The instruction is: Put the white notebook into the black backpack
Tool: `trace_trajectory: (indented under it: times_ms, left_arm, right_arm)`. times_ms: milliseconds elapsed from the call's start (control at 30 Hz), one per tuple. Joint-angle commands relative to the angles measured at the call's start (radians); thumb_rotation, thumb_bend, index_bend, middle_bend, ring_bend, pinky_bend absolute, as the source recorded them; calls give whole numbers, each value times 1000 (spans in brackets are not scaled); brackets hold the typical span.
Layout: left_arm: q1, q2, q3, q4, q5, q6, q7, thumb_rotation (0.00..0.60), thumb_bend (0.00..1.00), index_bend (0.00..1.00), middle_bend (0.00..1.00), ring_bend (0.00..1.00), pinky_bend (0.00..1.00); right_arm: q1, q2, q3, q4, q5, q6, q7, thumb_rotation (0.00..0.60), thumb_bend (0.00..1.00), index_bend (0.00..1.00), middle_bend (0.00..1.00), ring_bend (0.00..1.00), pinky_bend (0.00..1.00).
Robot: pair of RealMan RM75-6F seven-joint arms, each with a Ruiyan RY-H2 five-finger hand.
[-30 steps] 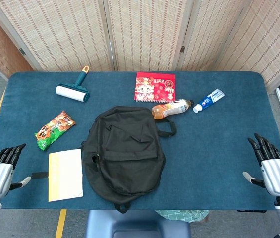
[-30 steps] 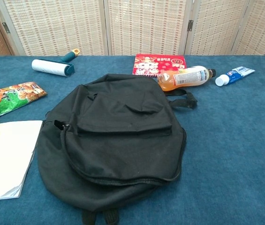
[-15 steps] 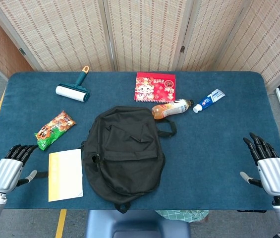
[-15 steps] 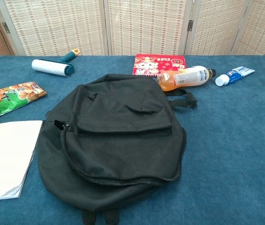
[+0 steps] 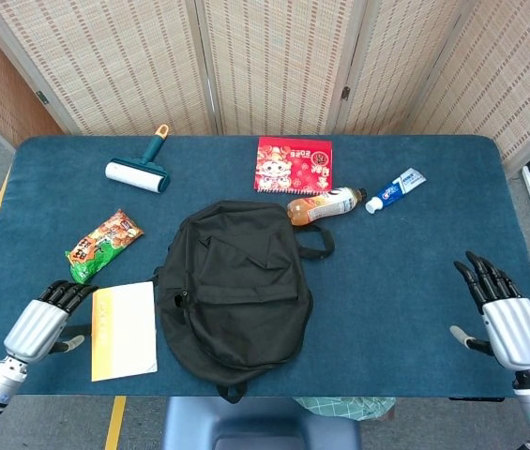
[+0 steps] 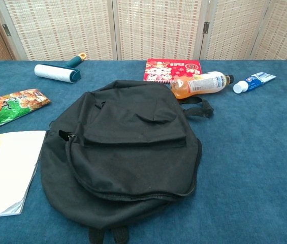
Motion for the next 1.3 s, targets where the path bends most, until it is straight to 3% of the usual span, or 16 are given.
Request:
trace_trajectory:
  times_ms: [33,333,1000,1133,1300]
  left_arm:
    - [-3,-43,29,70,28,13,-11,600,129,163,224,211,204]
    - [-9,-112,63,257,49,39,-46,600,129,149,224,210,213]
    - [46,-258,102,537,19,76,-134,600,138,151,219,207,215]
    - [57,-298,104,614,13,93,-168,600,208,154,218,207,215]
    - [65,-327,115,673,12,87,-198,600,380,154,212,194,213]
  right_arm:
    - [0,-1,-1,2,0,-1,3,600,0,0,2,59,143]
    - [7,1,-4,-1,-11,-6,8,600,0,0,0,58,144]
    - [18,-6,-7,-11,-13,-17,-2,600,0,0,0,58,143]
    - [18,-6,-8,-13,-13,-17,-4,600,0,0,0,58,143]
    - [16,-7,-7,-13,-6,-17,-5,600,0,0,0,59,143]
